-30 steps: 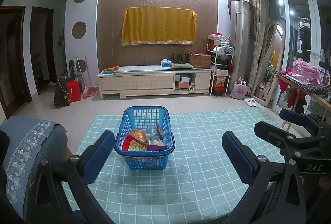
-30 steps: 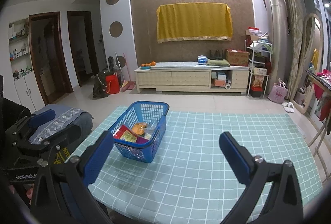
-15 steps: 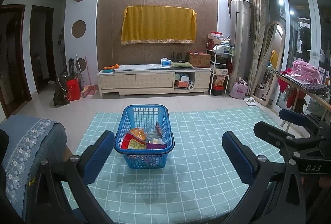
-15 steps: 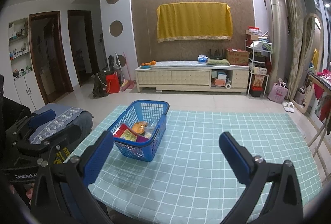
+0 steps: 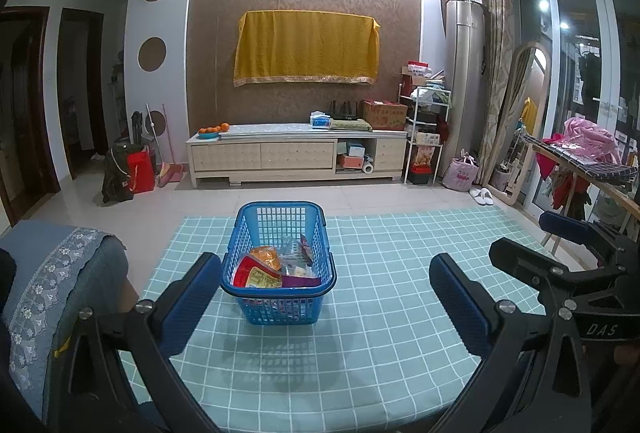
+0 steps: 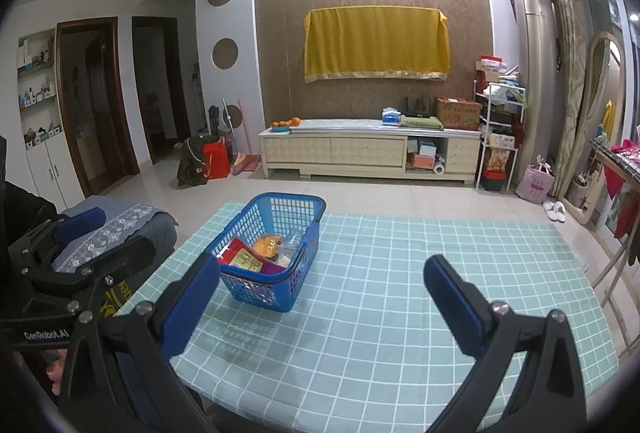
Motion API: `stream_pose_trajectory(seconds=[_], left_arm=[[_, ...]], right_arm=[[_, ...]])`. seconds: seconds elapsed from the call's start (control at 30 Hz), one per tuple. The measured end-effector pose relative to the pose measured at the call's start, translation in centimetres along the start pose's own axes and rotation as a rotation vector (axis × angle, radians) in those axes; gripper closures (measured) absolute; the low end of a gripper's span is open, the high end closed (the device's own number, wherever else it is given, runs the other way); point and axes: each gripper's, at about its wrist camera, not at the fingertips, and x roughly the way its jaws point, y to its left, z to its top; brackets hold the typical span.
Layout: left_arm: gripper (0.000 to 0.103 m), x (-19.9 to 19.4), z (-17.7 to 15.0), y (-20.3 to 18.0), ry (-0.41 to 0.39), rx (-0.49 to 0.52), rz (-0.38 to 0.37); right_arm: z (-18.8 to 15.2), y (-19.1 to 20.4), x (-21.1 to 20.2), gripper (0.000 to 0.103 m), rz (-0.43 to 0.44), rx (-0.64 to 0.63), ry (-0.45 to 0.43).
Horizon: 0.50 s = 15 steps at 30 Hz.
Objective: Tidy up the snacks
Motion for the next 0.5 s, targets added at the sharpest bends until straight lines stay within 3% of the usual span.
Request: stream_pose_trajectory(seconds=[0.5], left_arm=[[0.000, 0.03, -0.25, -0.10, 0.006, -0.007, -0.009]], right_arm=[[0.13, -0.10, -0.27, 0.000, 0.004, -0.010, 0.004]])
